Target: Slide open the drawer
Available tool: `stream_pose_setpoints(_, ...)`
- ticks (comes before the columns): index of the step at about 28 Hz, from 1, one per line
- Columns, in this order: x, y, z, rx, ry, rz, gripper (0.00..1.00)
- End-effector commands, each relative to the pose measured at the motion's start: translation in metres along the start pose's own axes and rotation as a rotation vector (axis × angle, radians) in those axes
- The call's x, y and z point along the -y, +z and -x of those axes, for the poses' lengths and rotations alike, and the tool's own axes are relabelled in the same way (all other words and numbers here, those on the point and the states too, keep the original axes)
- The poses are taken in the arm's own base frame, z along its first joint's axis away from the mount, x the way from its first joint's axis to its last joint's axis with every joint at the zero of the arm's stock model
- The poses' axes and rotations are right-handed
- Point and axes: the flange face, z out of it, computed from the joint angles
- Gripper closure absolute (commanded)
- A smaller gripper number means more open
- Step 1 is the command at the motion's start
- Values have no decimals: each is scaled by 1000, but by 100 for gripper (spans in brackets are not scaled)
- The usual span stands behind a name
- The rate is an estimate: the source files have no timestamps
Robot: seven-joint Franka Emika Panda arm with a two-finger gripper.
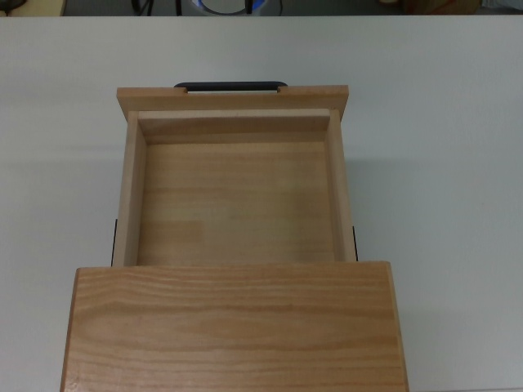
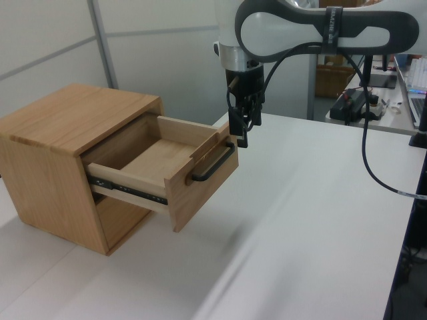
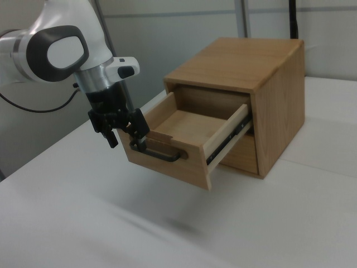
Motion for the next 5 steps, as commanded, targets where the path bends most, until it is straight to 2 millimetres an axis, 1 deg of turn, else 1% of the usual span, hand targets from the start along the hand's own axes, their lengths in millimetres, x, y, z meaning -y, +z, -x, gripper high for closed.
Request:
stream_pose_setpoints(1,-2,-4,-1,15,-13,5,0)
stream_pose_setpoints(5,0,-4,-1,15,-16,5,0)
